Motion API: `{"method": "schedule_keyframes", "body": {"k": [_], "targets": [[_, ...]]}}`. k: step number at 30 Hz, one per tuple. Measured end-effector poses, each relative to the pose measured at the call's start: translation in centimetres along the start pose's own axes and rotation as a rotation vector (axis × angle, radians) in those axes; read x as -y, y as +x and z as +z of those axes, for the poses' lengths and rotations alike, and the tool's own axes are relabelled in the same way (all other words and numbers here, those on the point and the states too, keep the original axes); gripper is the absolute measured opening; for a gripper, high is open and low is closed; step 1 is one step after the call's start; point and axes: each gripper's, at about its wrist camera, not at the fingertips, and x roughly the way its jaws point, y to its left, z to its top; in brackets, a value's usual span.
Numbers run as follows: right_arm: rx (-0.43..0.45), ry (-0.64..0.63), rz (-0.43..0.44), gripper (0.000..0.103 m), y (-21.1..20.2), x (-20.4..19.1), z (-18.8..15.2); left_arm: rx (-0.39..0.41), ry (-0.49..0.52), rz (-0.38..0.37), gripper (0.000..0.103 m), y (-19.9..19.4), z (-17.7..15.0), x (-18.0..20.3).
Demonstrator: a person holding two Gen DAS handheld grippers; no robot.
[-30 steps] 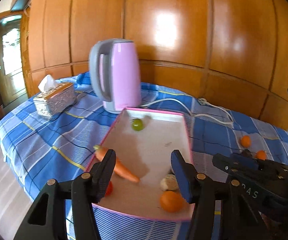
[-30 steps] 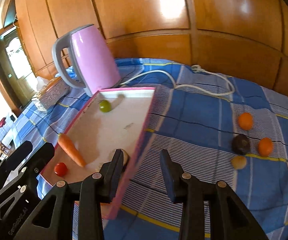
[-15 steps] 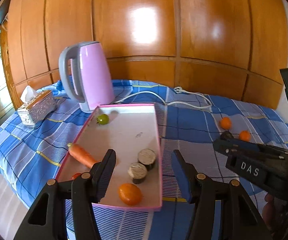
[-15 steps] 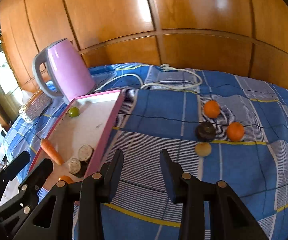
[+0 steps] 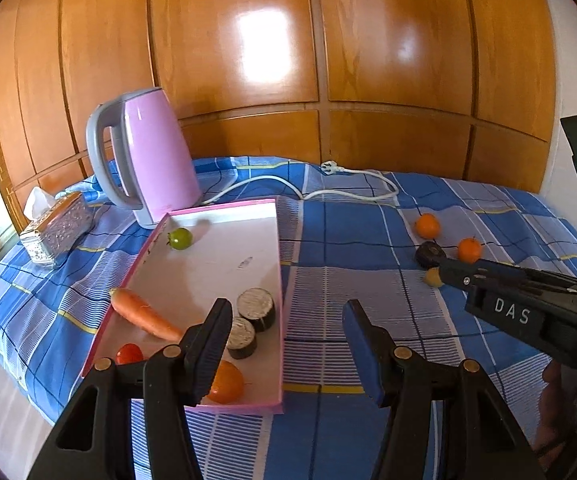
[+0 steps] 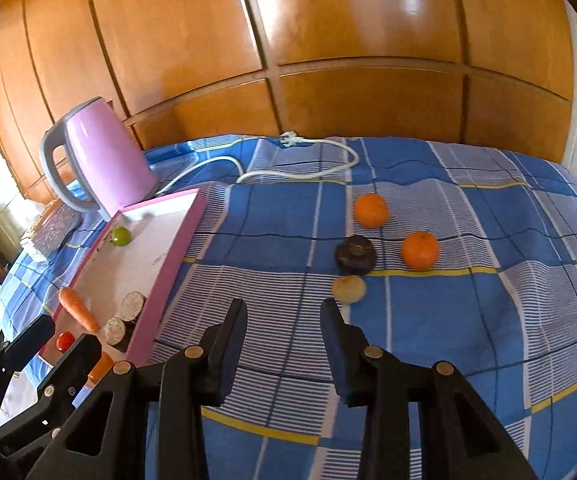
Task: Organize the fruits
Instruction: 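Withdraw both tools from the tray toward the remaining fruits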
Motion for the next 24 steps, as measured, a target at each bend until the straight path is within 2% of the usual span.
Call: {"method": "schedule_keyframes", "body": {"k": [17, 24], "targets": [[-0.016, 0.097, -0.090, 0.038, -0.2, 5.3, -0.8, -0.027, 0.055, -0.040, 0.058, 1.1, -0.1, 2.6], [-0.039, 0.130, -0.125, 0.038, 0.3, 7.5, -1.3, -0.100, 0.051, -0.085, 0.058, 3.1, -0.6, 3.4]]}}
